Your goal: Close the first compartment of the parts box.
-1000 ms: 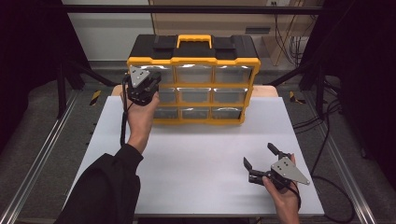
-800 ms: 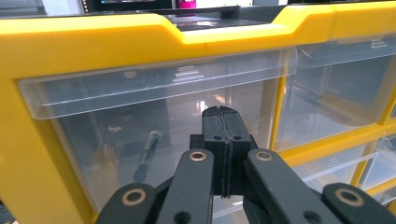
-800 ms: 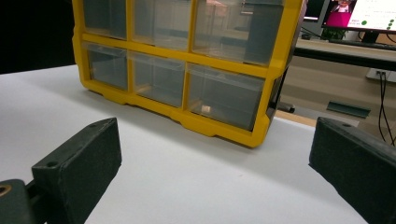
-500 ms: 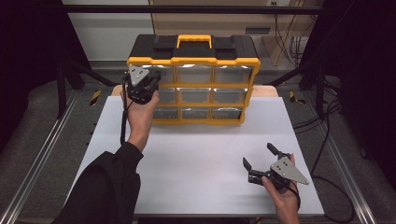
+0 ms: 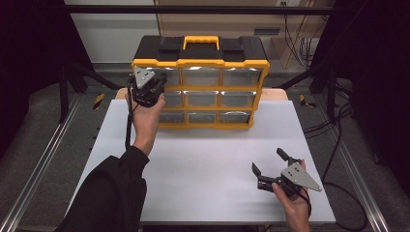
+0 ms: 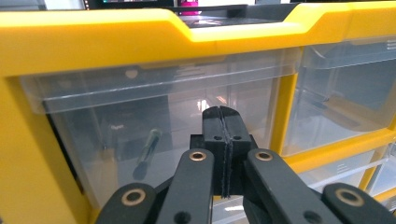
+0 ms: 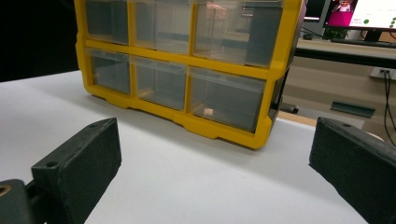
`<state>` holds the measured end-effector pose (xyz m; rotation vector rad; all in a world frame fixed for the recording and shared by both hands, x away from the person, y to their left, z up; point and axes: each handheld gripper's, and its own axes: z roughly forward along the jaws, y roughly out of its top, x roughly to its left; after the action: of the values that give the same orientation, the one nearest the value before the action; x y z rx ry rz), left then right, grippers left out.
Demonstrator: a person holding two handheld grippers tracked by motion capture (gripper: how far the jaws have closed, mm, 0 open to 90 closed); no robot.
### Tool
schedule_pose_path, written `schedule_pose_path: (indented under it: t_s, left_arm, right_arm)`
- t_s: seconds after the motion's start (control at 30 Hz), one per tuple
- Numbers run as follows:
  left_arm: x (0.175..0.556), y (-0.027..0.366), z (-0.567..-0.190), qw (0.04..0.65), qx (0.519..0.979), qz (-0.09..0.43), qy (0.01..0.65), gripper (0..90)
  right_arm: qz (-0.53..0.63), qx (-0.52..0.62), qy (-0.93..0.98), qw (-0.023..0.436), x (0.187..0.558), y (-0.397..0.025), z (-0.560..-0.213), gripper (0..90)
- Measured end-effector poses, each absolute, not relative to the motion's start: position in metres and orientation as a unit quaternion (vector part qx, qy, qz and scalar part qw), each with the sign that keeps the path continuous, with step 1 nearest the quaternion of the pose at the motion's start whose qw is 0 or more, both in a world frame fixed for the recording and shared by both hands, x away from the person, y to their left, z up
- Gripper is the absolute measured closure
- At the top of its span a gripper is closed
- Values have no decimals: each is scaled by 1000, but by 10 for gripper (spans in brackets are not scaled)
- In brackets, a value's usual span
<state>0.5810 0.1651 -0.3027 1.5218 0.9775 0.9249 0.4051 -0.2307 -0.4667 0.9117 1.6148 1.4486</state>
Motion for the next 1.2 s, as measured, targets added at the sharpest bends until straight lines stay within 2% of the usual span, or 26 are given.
schedule_pose_path:
  t_s: [0.47,0.63,0.73,0.97,1.2]
  left_arm:
    - [580,162,-301,534,635,383,407,896]
    - [578,162,-302,539,634,371,412,896]
    - [575,159,-304,553,631,344,422,897]
    - [566,147,-305,539,650,354,402,896]
    - [552,147,-300,554,659,348,371,896]
  right_arm:
    - [574,362,632,374,406,-225,-467,22]
    - [576,363,630,373,406,-225,-467,23]
    - [577,364,629,372,405,-226,-466,22]
    - [579,362,628,373,405,-230,-466,23]
    - [577,375,620,377,405,-239,-465,23]
